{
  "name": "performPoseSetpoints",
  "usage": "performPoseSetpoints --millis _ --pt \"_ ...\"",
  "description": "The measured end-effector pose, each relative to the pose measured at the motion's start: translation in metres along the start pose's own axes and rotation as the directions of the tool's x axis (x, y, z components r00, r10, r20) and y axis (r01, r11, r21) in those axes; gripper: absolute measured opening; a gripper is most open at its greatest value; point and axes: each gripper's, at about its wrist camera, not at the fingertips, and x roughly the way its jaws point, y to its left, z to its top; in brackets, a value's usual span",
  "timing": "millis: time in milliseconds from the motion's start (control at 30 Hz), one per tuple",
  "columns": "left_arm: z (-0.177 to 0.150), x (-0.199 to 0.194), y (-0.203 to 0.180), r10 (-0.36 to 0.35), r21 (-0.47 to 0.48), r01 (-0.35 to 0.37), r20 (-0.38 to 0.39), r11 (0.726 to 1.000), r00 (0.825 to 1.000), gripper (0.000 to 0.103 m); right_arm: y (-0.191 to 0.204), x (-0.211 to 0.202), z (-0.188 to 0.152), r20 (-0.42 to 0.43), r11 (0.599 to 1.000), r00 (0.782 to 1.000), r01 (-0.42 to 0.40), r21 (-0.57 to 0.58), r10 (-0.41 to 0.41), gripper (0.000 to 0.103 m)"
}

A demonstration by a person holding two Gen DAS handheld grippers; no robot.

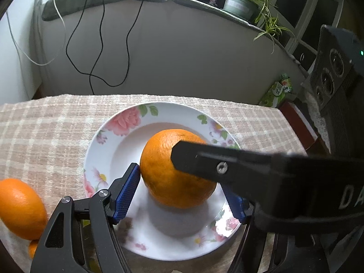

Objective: Organize fruits
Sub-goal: 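Carry the large orange with the right tool onto the white plate, then open the right tool and release the orange on the plate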

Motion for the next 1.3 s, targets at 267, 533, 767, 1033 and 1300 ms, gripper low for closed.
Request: performPoseSetpoints --millis 267,533,767,1033,1300 --pt "-0.002 -0.008 0.008 0.019 -0.013 -0.019 -0.001 1.0 1.0 0.071 0.0 -0.007 -0.002 0.019 1.0 1.0 0.013 0.0 -0.013 0.076" --pt "-0.008 -0.024 0.013 0.035 -0.023 -0.034 0.013 0.999 0.999 0.071 0.009 -0.024 -0.006 0.065 0.999 0.998 0.028 -0.04 -0.025 0.076" --pt "-0.013 -0.047 0.019 0.051 -0.021 -0.051 0.044 0.998 0.998 0.071 0.02 -0.044 -0.016 0.12 0.997 0.992 0.037 -0.074 -0.028 0.076" --pt "-0.027 -0.078 0.034 0.073 -0.031 -0.07 0.094 0.997 0.993 0.071 0.043 -0.062 -0.033 0.221 0.981 0.975 0.074 -0.182 -0.033 0.086" --pt "-0.046 -0.11 0.066 0.123 -0.079 -0.114 0.118 0.99 0.985 0.071 0.079 -0.066 -0.04 0.245 0.936 0.968 0.126 -0.328 -0.044 0.1"
